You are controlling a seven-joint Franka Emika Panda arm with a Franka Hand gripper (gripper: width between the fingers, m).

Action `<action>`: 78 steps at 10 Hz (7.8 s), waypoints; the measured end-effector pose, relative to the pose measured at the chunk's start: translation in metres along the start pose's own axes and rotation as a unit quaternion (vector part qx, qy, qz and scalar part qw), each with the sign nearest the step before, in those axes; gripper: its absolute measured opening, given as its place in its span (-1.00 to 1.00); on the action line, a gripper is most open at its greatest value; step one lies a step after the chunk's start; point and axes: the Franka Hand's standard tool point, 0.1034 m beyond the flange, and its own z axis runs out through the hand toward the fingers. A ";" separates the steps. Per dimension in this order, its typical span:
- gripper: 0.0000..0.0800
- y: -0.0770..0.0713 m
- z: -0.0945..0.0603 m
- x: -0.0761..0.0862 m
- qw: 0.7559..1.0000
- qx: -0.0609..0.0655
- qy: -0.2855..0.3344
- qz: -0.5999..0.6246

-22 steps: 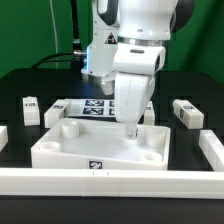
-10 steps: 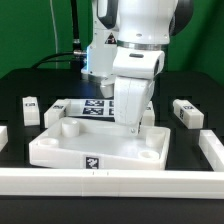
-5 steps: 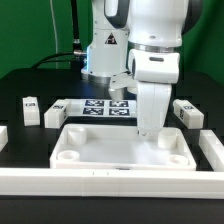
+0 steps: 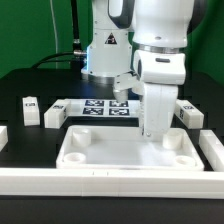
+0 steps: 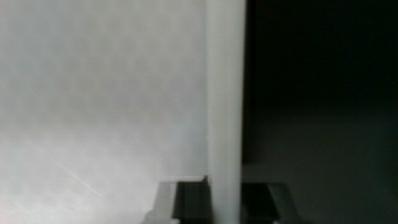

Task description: Assemble desk

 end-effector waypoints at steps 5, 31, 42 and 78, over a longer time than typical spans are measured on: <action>-0.86 0.000 -0.002 0.017 1.000 0.022 -0.005 -0.003; 0.62 -0.038 -0.053 0.091 0.747 0.024 0.032 0.663; 0.62 -0.077 -0.036 0.076 0.754 0.126 -0.135 0.630; -0.28 -0.057 -0.052 0.089 0.733 0.286 -0.304 0.537</action>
Offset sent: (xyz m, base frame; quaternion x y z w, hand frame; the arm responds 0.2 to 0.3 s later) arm 0.0232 0.0246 0.0014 0.0045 0.0030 0.0108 0.9999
